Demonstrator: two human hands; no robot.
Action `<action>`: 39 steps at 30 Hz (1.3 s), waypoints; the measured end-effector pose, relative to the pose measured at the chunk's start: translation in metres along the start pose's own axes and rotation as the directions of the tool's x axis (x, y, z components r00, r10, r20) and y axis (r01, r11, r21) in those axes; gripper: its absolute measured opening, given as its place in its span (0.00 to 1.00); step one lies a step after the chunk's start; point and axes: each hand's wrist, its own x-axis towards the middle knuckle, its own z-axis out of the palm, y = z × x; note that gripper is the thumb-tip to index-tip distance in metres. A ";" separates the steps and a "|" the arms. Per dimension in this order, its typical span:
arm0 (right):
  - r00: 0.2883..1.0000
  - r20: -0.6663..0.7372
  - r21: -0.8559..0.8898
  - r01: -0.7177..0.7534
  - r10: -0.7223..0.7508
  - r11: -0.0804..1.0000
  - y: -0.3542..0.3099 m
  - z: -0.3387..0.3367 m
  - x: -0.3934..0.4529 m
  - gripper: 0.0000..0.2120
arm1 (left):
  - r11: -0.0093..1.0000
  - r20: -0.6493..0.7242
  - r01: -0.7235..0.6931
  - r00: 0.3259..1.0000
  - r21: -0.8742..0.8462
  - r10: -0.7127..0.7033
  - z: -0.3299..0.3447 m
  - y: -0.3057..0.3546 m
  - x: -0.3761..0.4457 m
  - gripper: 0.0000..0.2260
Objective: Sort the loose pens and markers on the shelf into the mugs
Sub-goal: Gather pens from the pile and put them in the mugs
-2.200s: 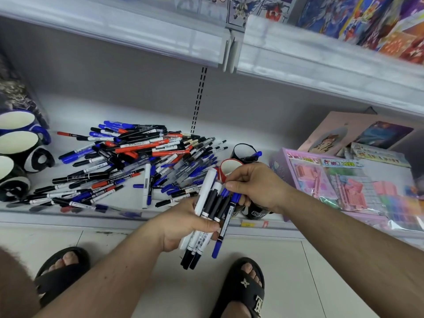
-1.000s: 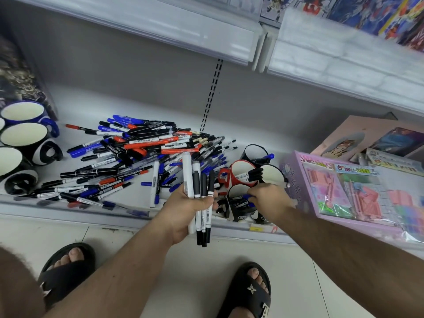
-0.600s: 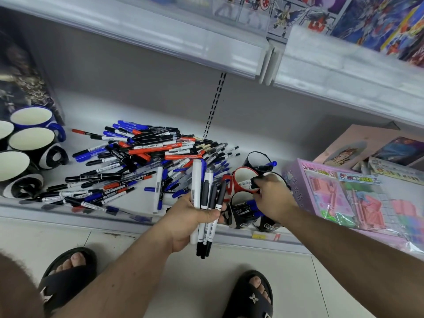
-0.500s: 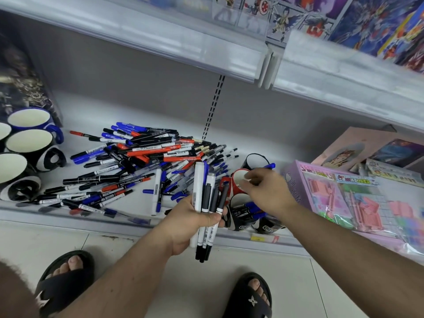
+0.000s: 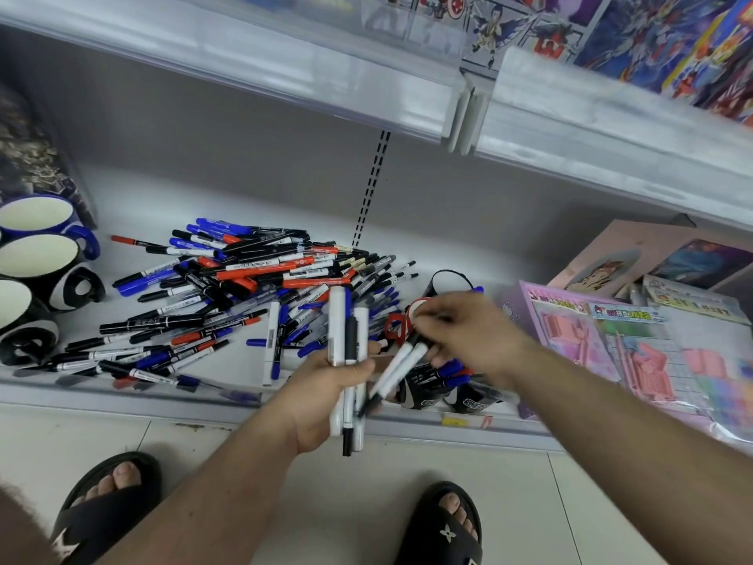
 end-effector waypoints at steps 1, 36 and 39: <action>0.995 -0.100 0.085 0.007 0.002 0.996 -0.001 -0.014 0.006 0.05 | 0.997 -0.018 0.014 1.000 -0.073 -0.015 -0.003 0.001 0.001 0.11; 0.990 0.137 0.135 0.024 -0.042 0.991 -0.004 0.033 0.014 0.08 | 0.995 0.255 0.100 0.963 -0.011 -0.094 0.000 0.001 -0.004 0.13; 0.988 0.144 0.183 0.020 -0.047 0.983 -0.005 0.037 0.007 0.06 | 0.994 0.226 0.070 0.970 0.087 -0.088 0.001 0.002 -0.008 0.17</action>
